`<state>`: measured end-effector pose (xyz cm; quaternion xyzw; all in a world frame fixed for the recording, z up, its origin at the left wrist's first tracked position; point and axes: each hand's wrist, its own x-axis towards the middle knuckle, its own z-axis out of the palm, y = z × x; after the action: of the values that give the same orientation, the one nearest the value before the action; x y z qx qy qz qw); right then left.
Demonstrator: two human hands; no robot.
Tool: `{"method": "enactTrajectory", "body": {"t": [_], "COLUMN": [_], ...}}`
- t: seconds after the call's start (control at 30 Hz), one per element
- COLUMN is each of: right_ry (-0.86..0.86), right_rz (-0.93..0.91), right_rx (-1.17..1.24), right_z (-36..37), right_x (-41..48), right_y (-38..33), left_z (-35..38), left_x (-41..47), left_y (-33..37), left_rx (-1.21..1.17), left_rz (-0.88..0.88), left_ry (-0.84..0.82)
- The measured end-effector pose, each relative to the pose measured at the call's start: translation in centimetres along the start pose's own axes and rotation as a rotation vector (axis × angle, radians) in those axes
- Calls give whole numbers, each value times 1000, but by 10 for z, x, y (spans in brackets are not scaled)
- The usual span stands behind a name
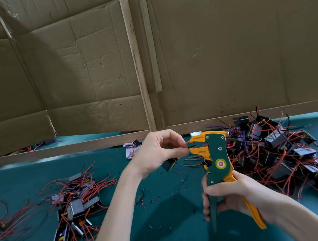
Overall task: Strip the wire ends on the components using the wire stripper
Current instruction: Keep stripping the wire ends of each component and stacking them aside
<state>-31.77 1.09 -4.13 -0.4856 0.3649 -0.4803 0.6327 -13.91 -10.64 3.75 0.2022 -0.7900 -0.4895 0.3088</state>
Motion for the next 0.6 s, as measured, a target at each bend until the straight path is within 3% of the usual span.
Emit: {"method": "enactTrajectory", "body": {"t": [0.23,0.6], "right_ry": [82,68], "right_rz": [54,70], "right_rx": [-29,-85], "right_z": [5,11], "right_x": [-4,-5], "right_y": [-1,0], "left_z": [-3,-11], "left_x": [-2,-6], "left_y": [4,8], "left_rx": [43,117], "left_rz": [2,-38], "left_ry": [15,-38]}}
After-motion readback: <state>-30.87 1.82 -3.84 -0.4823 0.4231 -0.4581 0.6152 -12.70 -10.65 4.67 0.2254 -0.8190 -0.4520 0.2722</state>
